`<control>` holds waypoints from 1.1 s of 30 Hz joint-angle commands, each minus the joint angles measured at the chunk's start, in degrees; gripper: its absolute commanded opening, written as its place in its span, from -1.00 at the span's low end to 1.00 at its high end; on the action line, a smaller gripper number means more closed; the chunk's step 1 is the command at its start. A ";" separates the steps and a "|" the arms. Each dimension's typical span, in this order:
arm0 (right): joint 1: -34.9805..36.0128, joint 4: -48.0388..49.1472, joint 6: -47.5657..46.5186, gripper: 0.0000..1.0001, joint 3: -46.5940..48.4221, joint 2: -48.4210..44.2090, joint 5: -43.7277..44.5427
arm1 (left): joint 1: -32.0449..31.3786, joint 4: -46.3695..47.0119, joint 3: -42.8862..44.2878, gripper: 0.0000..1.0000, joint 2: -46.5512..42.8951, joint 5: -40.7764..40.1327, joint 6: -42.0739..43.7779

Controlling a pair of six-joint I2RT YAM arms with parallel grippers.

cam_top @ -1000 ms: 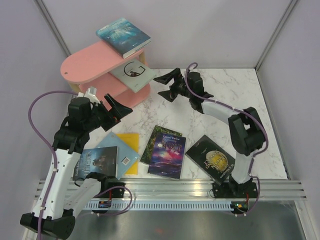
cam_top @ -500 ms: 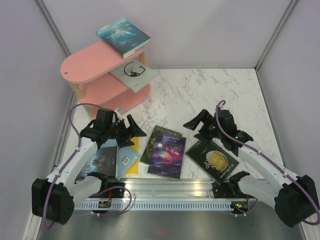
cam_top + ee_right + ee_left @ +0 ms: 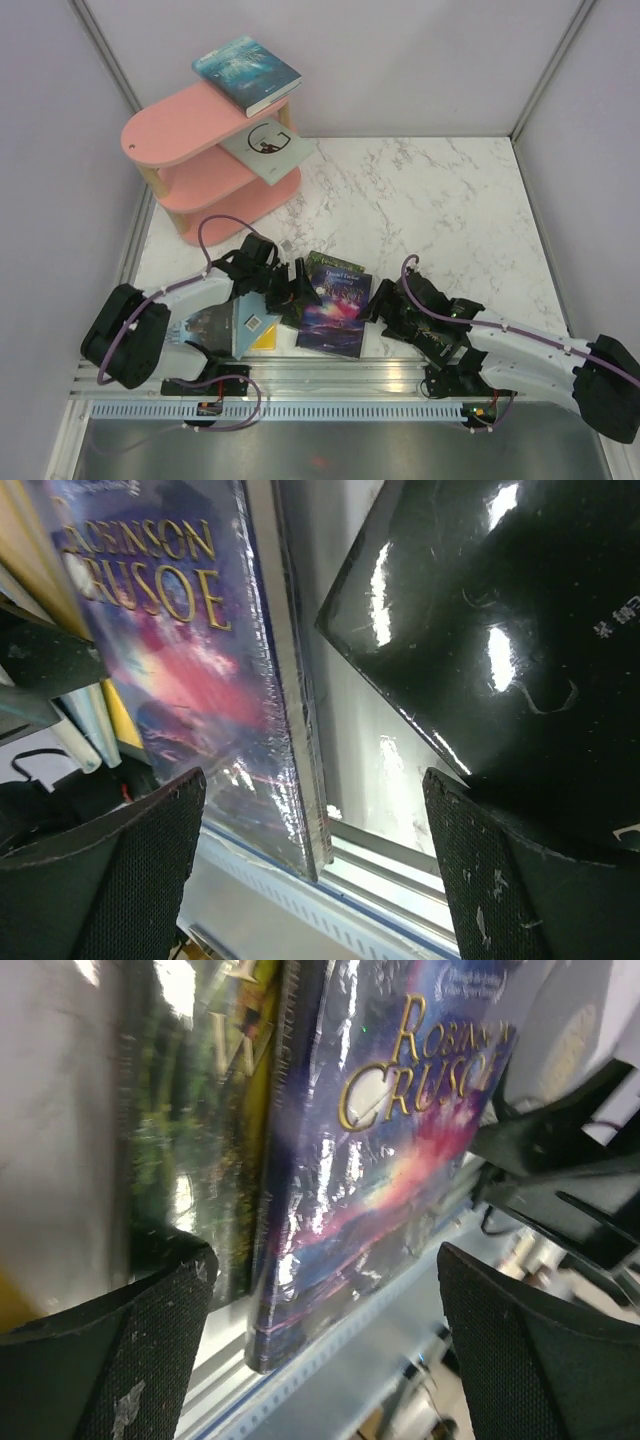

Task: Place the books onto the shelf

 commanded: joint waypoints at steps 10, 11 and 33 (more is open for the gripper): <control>5.43 18.60 4.08 0.67 -0.96 18.62 4.51 | -2.76 25.57 -8.71 0.89 8.50 12.58 -4.18; 5.43 19.39 4.43 0.66 -0.79 19.51 4.43 | -3.37 26.62 -8.89 0.89 8.85 14.51 -4.80; 0.34 0.51 -1.35 0.84 12.21 1.34 11.28 | -4.34 18.92 -7.93 -0.96 -3.88 12.95 -9.47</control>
